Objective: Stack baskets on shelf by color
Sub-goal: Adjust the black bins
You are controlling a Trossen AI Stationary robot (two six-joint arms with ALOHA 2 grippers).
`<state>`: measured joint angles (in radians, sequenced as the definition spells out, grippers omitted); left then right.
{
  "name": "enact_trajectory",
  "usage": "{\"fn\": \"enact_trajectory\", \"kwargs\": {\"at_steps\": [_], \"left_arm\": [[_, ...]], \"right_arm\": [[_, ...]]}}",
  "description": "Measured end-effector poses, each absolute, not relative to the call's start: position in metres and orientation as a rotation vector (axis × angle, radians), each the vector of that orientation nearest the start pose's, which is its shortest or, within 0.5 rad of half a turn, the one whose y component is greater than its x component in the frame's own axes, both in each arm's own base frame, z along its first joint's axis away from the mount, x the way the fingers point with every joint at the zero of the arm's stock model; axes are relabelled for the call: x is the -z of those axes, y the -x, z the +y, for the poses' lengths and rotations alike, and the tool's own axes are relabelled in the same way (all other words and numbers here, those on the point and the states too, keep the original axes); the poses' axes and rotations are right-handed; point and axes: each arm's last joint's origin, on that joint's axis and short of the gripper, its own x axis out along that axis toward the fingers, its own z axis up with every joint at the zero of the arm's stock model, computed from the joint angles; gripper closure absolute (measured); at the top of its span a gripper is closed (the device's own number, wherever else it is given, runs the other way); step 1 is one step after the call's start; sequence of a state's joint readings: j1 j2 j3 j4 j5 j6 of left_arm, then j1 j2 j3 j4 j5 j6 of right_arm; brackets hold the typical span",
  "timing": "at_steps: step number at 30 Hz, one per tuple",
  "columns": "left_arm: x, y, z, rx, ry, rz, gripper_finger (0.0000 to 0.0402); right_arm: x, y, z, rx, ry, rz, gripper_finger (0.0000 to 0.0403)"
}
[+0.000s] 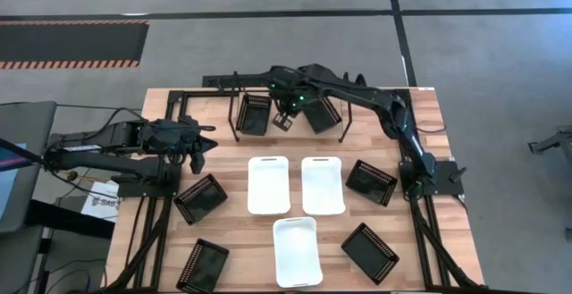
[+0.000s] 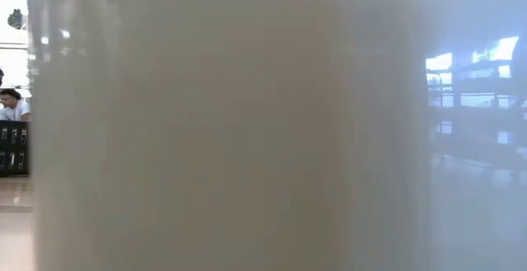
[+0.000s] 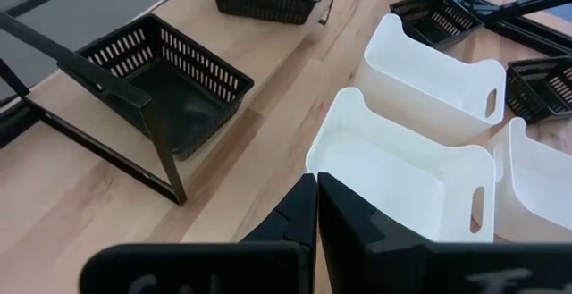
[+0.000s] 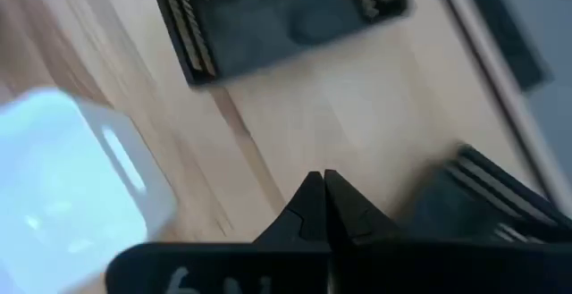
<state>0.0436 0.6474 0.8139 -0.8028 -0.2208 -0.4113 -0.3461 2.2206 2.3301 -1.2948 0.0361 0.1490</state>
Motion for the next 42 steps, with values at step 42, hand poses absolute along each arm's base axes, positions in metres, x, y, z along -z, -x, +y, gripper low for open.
{"fn": "enact_trajectory", "kwargs": {"at_steps": [42], "left_arm": [[-0.305, -0.118, 0.011, -0.371, 0.355, 0.575, 0.0402]], "right_arm": [[-0.269, -0.416, -0.221, 0.329, -0.561, 1.189, 0.0403]]}}
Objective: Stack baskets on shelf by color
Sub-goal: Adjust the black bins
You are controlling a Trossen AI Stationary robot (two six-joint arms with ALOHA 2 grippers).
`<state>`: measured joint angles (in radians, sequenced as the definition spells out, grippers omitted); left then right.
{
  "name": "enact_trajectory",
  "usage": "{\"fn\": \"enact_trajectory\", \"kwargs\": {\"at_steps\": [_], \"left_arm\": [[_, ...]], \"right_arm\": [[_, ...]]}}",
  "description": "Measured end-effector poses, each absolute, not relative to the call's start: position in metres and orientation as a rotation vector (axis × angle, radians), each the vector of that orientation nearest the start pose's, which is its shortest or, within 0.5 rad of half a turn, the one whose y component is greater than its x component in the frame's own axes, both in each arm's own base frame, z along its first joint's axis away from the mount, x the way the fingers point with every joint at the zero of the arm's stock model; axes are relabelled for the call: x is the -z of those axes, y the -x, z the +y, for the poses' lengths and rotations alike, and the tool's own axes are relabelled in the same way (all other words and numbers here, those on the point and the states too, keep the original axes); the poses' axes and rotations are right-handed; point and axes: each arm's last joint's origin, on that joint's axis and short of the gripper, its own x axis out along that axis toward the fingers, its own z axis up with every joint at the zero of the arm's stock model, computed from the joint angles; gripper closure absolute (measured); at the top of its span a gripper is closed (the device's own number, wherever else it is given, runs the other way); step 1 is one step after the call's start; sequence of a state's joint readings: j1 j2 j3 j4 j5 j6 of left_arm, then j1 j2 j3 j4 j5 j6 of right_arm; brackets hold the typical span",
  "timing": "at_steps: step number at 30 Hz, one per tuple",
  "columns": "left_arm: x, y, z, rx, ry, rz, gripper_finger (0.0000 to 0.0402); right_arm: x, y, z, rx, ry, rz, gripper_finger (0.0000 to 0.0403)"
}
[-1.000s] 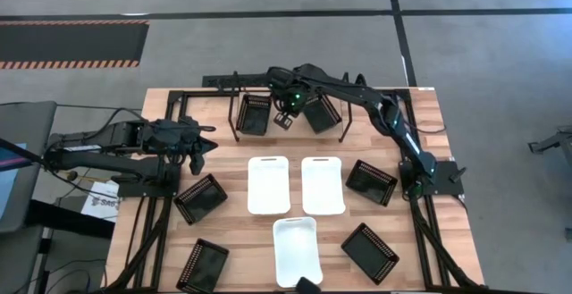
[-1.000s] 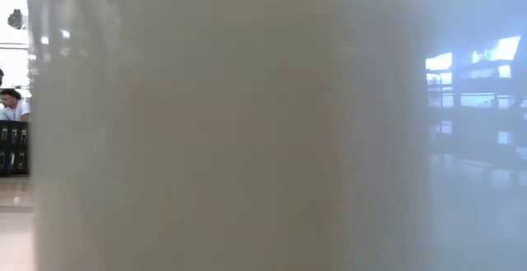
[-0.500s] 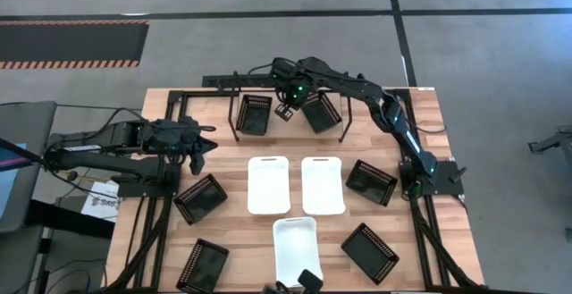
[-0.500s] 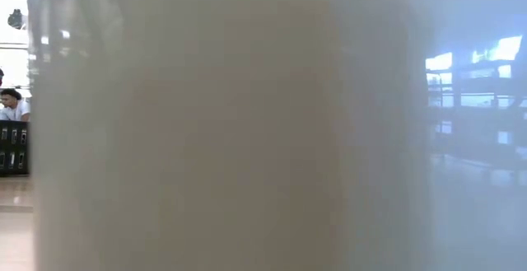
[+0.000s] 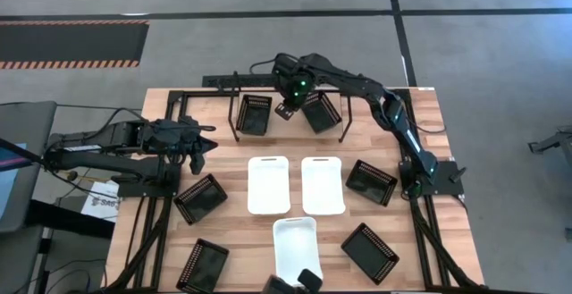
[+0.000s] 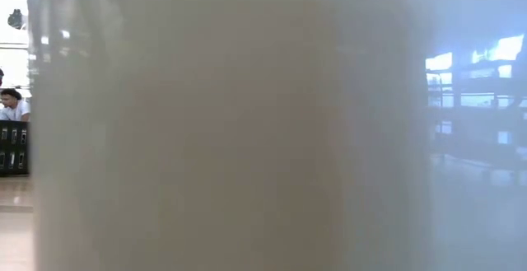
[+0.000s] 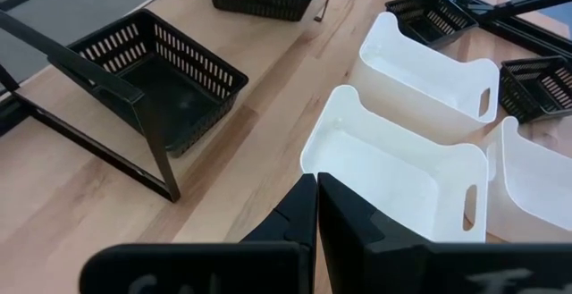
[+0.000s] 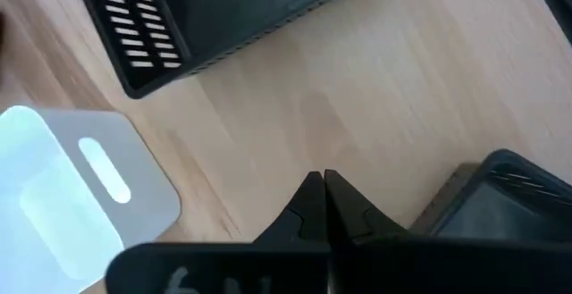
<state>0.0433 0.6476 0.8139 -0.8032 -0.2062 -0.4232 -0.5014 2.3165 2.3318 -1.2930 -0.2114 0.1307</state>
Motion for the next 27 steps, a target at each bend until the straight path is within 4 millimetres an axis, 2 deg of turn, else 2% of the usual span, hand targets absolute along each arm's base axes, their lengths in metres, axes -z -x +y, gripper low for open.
{"fn": "enact_trajectory", "kwargs": {"at_steps": [3, 7, 15, 24, 27], "left_arm": [[-0.305, -0.118, 0.011, -0.371, 0.355, 0.575, 0.0402], [-0.305, -0.118, 0.011, -0.371, 0.355, 0.574, 0.0401], [-0.305, -0.118, 0.011, -0.380, 0.352, 0.572, 0.0402], [-0.305, -0.118, 0.011, -0.383, 0.356, 0.570, 0.0402], [-0.305, -0.118, 0.011, -0.384, 0.358, 0.571, 0.0401]], "right_arm": [[-0.269, -0.414, -0.224, 0.357, -0.575, 1.188, 0.0403], [-0.268, -0.411, -0.227, 0.481, -0.538, 1.219, 0.0403], [-0.268, -0.411, -0.228, 0.530, -0.536, 1.217, 0.0403], [-0.238, -0.418, -0.229, 0.521, -0.547, 1.316, 0.0403], [-0.233, -0.421, -0.229, 0.518, -0.533, 1.314, 0.0403]]}}
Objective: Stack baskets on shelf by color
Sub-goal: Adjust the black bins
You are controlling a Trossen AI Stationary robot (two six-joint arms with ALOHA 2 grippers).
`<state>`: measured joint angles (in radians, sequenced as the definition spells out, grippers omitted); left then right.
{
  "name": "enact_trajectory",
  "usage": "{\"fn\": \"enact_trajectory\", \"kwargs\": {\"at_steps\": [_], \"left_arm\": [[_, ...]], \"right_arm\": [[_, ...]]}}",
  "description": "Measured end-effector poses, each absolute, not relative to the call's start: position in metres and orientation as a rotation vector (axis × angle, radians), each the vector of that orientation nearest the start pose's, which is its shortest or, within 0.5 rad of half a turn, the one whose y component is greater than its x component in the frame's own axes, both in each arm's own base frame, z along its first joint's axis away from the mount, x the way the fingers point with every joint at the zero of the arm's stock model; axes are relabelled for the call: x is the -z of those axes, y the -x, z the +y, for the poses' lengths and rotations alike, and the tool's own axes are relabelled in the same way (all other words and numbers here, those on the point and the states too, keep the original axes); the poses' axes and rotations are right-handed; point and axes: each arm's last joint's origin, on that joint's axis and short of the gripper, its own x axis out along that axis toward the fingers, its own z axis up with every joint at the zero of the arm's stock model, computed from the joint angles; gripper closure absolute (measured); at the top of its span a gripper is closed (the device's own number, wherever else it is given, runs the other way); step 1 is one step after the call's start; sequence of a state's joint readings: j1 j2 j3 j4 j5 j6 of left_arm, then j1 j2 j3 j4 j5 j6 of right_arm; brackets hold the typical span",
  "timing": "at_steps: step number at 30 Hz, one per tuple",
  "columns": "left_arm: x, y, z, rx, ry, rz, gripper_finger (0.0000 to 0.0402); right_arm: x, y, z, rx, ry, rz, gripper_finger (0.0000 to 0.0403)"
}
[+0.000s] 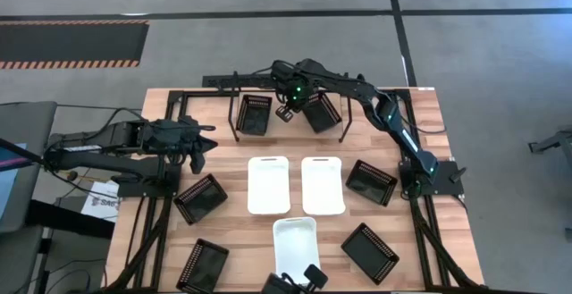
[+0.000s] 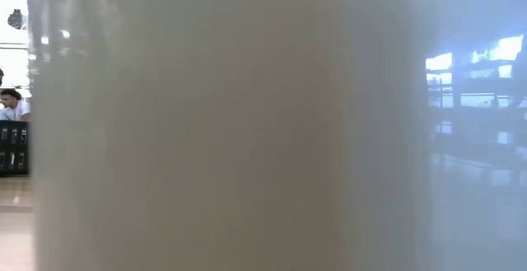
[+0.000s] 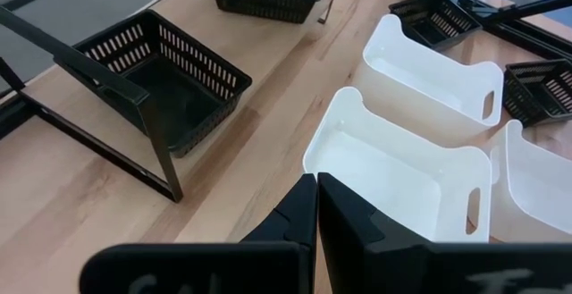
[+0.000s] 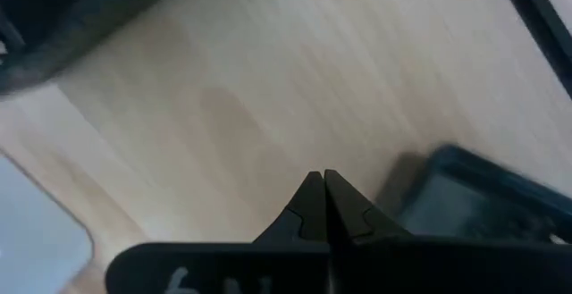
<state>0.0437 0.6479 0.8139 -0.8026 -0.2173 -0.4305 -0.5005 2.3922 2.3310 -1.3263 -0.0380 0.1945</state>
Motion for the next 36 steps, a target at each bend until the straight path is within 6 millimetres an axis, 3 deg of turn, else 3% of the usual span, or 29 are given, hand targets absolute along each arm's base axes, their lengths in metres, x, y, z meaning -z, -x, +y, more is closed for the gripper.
{"fn": "enact_trajectory", "kwargs": {"at_steps": [26, 31, 36], "left_arm": [[-0.305, -0.118, 0.011, -0.390, 0.377, 0.567, 0.0401], [-0.305, -0.118, 0.012, -0.396, 0.375, 0.566, 0.0401], [-0.305, -0.118, 0.012, -0.406, 0.370, 0.564, 0.0401]], "right_arm": [[-0.235, -0.401, -0.265, 0.686, -0.501, 1.294, 0.0403], [-0.253, -0.404, -0.257, 0.668, -0.481, 1.230, 0.0403], [-0.277, -0.413, -0.233, 0.530, -0.473, 1.145, 0.0403]]}}
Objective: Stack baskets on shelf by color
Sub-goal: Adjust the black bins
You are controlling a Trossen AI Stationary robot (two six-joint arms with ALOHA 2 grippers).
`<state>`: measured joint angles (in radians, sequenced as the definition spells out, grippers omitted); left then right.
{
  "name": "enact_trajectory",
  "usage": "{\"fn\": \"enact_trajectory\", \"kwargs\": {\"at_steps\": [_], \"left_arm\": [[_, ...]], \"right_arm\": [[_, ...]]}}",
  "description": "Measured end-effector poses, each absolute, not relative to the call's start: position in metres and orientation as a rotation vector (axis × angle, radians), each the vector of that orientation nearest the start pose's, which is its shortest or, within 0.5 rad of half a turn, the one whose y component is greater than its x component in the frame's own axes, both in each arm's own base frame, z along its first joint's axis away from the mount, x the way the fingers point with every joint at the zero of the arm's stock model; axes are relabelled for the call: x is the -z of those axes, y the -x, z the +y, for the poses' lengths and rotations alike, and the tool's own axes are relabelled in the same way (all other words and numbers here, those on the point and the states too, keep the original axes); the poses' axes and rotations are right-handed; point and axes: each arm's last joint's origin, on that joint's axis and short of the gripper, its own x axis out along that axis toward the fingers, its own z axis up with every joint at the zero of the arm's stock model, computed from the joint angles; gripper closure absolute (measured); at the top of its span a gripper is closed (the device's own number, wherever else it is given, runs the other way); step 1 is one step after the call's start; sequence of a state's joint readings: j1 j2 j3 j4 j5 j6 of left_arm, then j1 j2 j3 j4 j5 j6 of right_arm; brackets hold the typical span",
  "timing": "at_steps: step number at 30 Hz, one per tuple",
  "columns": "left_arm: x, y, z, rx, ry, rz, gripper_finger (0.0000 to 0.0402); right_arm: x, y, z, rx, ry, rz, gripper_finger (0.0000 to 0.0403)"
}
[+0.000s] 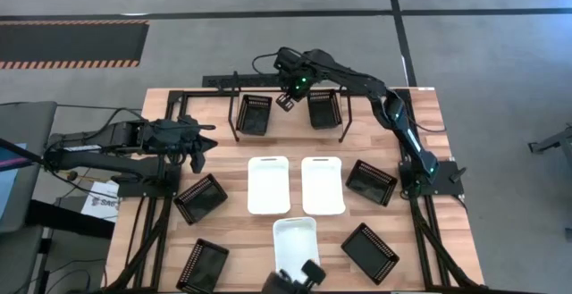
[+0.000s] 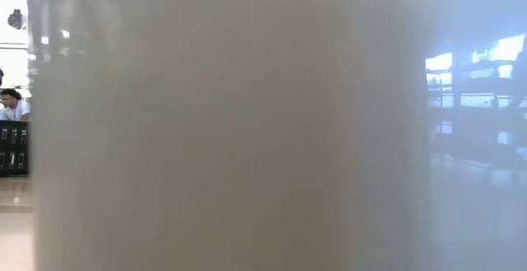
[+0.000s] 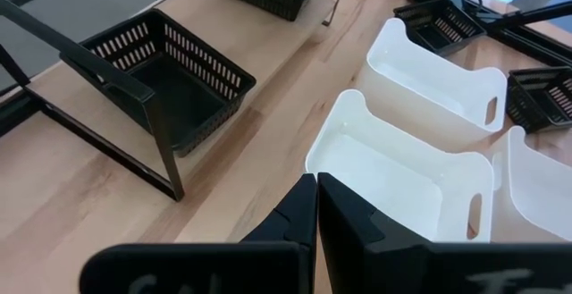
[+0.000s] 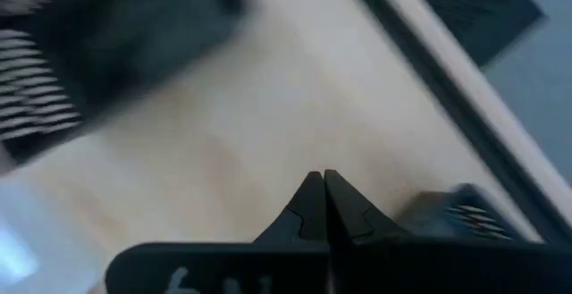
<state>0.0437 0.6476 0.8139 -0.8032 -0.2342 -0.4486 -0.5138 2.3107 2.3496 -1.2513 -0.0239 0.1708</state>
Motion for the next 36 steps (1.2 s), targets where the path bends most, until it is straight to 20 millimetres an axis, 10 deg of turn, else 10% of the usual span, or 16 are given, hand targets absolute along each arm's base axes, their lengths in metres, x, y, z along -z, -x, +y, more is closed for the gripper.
{"fn": "enact_trajectory", "kwargs": {"at_steps": [11, 15, 27, 36], "left_arm": [[-0.306, -0.118, 0.012, -0.423, 0.381, 0.557, 0.0402], [-0.305, -0.119, 0.013, -0.436, 0.388, 0.560, 0.0401], [-0.283, -0.157, 0.014, -0.419, 0.253, 0.759, 0.0401], [-0.287, -0.220, 0.017, -0.301, -0.023, 0.829, 0.0396]], "right_arm": [[-0.285, -0.447, -0.190, 0.225, -0.456, 1.008, 0.0403], [-0.322, -0.443, -0.162, 0.166, -0.380, 0.926, 0.0403], [-0.482, -0.343, -0.056, 0.175, -0.106, 0.569, 0.0403], [-0.532, -0.277, -0.002, 0.148, -0.049, 0.407, 0.0403]]}}
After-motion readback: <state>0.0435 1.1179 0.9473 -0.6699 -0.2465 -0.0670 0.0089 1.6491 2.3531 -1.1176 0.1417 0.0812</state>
